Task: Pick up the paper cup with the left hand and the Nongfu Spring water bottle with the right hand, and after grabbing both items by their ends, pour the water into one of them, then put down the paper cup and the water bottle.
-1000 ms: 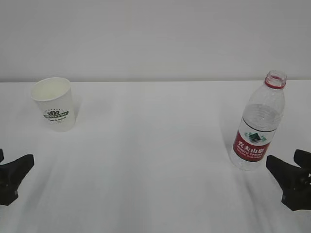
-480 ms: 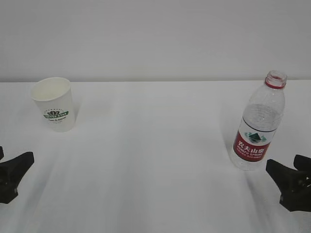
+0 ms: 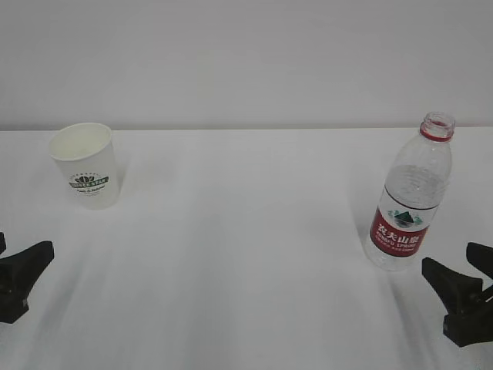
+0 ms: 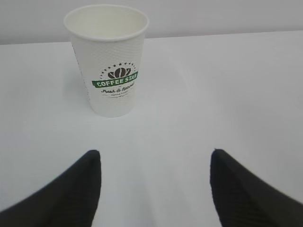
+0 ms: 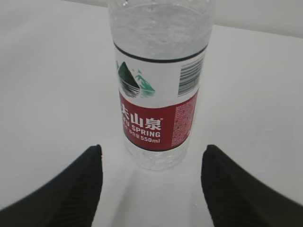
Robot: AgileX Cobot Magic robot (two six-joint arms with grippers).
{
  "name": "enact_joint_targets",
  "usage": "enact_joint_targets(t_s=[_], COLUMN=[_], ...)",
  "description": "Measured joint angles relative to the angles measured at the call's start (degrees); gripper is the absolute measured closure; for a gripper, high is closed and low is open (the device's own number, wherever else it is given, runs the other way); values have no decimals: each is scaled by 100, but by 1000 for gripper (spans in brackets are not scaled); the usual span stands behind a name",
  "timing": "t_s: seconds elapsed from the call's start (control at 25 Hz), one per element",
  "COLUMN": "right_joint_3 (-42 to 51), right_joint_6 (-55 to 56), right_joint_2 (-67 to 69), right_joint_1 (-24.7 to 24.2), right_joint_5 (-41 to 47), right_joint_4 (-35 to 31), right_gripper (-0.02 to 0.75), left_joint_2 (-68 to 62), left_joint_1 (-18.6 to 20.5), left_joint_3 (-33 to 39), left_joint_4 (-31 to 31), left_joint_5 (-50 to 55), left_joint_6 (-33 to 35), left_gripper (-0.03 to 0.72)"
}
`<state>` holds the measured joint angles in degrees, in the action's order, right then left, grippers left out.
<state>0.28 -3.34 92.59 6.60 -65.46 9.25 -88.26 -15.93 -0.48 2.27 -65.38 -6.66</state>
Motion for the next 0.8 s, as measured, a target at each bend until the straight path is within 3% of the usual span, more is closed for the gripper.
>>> enact_joint_targets(t_s=[0.12, 0.4, 0.8], right_joint_3=[0, 0, -128], right_joint_6=[-11, -11, 196], right_joint_2=[0, 0, 118], right_joint_1=[0, 0, 0], right_joint_5=[0, -12, -15], right_joint_4=[24, 228, 266], right_gripper=[243, 211, 136], left_joint_2=[0, -61, -302], left_joint_1=[0, 0, 0], left_joint_3=[0, 0, 0], left_joint_4=[0, 0, 36], left_joint_5=[0, 0, -4], left_joint_6=[0, 0, 0], left_gripper=[154, 45, 40])
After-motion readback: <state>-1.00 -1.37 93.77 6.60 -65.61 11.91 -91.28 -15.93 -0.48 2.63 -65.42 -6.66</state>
